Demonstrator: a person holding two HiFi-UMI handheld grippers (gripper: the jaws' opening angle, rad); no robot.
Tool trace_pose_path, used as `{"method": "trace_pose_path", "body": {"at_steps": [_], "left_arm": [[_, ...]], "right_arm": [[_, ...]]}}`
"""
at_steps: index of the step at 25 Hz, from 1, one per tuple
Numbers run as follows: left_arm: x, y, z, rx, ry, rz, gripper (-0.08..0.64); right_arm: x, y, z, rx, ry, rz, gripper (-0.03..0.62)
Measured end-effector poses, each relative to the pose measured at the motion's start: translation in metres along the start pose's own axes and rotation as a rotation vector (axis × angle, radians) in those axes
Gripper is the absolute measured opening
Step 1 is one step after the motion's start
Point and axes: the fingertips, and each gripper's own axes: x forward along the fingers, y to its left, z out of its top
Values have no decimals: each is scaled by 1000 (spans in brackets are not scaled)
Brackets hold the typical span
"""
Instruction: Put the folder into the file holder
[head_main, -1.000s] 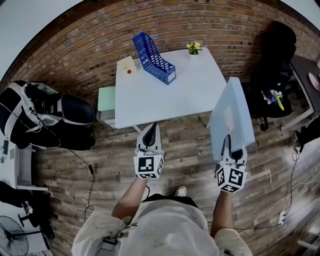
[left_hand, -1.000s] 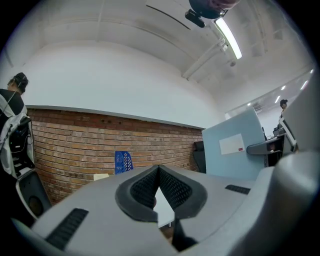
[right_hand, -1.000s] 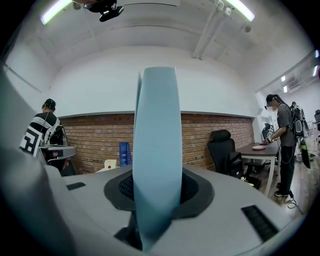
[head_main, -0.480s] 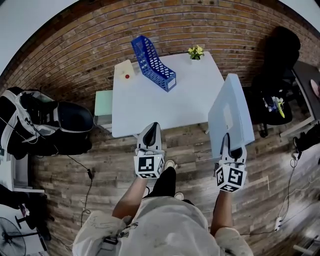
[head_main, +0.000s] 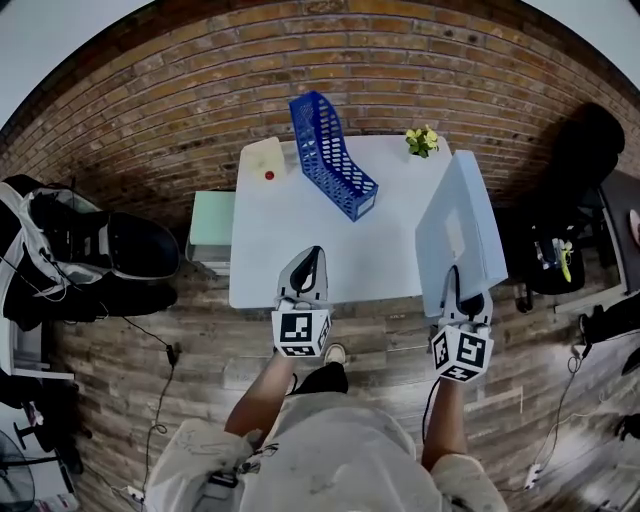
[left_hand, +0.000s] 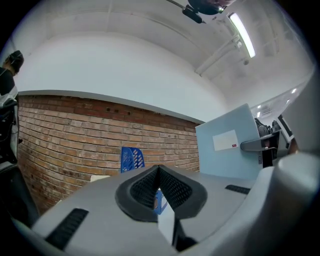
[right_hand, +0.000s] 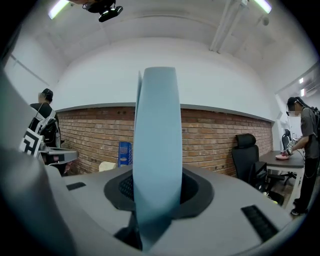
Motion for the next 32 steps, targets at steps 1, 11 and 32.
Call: {"method": "trace_pose_path", "body": {"at_steps": [1, 11, 32], "left_arm": [[6, 5, -2, -6, 1, 2, 9], [68, 41, -9, -21, 10, 5, 9], [120, 72, 2, 42, 39, 356, 9]], "right_arm": [[9, 4, 0, -7, 6, 7, 142], [82, 18, 0, -21, 32, 14, 141], [241, 20, 5, -5, 7, 378, 142]]}}
